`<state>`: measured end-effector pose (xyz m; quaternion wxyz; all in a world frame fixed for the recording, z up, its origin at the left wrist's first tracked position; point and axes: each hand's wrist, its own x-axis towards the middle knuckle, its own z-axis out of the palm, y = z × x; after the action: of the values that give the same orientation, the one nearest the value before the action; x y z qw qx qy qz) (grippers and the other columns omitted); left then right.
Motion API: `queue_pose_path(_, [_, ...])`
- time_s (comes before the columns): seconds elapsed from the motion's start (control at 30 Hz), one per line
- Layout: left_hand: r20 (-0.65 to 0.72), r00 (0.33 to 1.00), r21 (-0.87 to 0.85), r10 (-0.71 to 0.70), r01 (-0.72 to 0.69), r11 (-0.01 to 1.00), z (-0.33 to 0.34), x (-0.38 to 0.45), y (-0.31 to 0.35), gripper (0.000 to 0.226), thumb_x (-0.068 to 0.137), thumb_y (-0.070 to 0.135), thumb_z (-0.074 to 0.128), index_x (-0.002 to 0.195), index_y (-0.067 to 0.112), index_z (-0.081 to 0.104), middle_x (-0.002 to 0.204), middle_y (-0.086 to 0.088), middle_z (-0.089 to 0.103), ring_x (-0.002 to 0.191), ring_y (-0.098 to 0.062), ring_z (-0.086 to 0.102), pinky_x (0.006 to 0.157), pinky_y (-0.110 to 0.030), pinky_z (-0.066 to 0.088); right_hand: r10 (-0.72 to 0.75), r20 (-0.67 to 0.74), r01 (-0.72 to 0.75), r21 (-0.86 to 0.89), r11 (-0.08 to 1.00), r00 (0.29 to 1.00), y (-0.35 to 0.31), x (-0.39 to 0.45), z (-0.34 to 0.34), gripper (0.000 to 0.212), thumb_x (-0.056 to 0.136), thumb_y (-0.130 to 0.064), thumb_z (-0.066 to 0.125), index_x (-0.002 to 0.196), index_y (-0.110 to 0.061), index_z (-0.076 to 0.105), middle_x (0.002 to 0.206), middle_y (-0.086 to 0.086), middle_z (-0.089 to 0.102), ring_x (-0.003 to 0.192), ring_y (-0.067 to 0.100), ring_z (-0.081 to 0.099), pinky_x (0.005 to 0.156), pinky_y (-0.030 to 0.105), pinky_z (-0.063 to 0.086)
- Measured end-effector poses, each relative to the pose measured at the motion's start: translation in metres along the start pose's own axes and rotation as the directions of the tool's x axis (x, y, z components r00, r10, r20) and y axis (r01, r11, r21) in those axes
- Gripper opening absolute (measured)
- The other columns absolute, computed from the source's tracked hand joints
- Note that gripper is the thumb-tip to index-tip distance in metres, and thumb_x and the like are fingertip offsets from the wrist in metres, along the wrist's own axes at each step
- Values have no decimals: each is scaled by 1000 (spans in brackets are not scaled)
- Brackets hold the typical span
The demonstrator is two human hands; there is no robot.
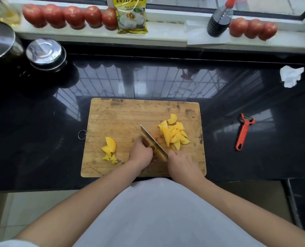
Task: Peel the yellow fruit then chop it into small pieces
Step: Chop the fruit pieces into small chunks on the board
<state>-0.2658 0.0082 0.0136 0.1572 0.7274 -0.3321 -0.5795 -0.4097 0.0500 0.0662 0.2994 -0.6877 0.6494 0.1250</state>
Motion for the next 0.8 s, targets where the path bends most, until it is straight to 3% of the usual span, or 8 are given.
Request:
queue_pose_path(0.07, [9, 1000, -23, 5, -5, 1000, 0, 0, 1, 16, 100, 11, 57, 111, 22, 55, 106, -7, 69, 74, -29, 77, 62, -38, 65, -15, -35, 15, 0, 1000, 999, -6, 9, 0, 11, 106, -15, 39, 100, -21, 46, 100, 0, 53, 85, 24, 56, 71, 41, 49])
queue_pose_path(0.2, [18, 1000, -53, -25, 26, 998, -1, -2, -1, 8, 102, 14, 57, 108, 15, 52, 98, -18, 72, 78, -35, 77, 67, -45, 66, -9, -114, 14, 44, 999, 993, -8, 21, 1, 12, 107, -18, 39, 96, -22, 43, 103, 3, 56, 86, 28, 56, 68, 41, 44])
queue_pose_path(0.33, [43, 998, -72, -39, 42, 997, -3, -1, -1, 12, 103, 15, 57, 111, 14, 48, 97, -22, 73, 82, -37, 77, 71, -47, 66, 54, -194, -39, 84, 996, 979, 5, 11, -5, 13, 106, -23, 43, 99, -20, 53, 98, 1, 61, 81, 25, 58, 71, 45, 54])
queue_pose_path(0.67, [16, 999, -46, -40, 41, 998, -1, 0, 1, 8, 102, 14, 56, 103, 15, 48, 89, -21, 74, 79, -39, 77, 67, -46, 66, -16, -92, 20, 43, 999, 996, -4, -6, -8, 11, 106, -22, 43, 102, -22, 53, 100, -1, 59, 84, 21, 57, 74, 39, 54])
queue_pose_path(0.8, [8, 1000, -32, -28, 28, 999, -2, 2, 0, 9, 102, 15, 58, 100, 16, 49, 87, -20, 74, 76, -37, 77, 67, -49, 66, -16, -58, 17, 22, 1000, 998, -6, -7, -9, 13, 106, -19, 40, 96, -23, 45, 93, -2, 50, 79, 20, 50, 66, 34, 42])
